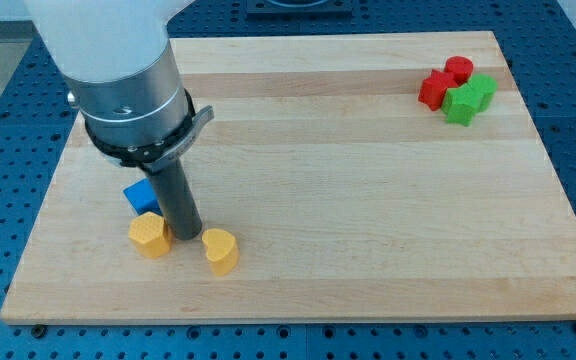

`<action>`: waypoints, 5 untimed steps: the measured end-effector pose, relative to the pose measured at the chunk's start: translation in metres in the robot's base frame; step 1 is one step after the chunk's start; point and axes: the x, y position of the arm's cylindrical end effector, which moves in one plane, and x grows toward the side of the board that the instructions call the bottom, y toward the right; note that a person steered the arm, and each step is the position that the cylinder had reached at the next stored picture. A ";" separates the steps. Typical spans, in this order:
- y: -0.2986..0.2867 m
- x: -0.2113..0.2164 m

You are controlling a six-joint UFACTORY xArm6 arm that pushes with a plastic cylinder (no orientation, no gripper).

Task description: Push the yellow heart to the bottom of the yellow hexagon

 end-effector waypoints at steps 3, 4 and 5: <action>0.064 0.015; 0.052 0.016; 0.041 0.020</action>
